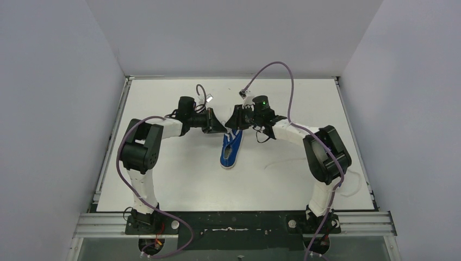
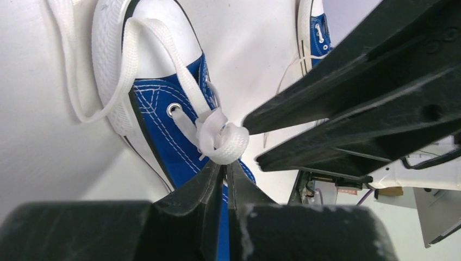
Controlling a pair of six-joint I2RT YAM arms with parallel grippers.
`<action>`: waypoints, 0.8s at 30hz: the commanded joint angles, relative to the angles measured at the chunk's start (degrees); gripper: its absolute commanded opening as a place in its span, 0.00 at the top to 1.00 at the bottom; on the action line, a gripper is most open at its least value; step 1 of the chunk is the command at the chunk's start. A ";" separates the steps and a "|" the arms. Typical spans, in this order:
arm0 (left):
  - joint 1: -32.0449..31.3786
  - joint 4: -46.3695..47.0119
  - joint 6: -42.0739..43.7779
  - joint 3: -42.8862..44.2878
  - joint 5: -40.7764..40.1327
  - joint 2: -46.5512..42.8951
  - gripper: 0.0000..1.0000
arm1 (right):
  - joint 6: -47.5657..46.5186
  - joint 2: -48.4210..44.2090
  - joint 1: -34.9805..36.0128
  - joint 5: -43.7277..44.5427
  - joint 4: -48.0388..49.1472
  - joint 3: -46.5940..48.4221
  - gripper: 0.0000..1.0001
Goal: Tie the shoes
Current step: Move the shoe to the center of the board.
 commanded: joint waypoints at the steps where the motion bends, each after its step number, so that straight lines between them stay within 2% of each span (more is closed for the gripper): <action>1: 0.19 -4.65 4.82 3.51 -0.95 -0.11 0.98 | -0.77 -7.82 -0.41 2.15 -4.51 0.62 0.71; 7: 0.35 -6.71 6.26 3.65 -0.88 -0.64 1.00 | -0.87 -7.62 -2.53 0.54 -8.16 -0.24 0.69; 15: 1.17 -7.55 6.75 3.86 -0.93 -1.27 1.00 | -2.35 -3.44 -1.56 -0.23 -10.01 1.79 0.70; 24: 0.55 -5.58 4.93 4.00 -0.14 -0.80 1.00 | -4.78 -1.27 0.48 3.20 -10.92 2.45 0.67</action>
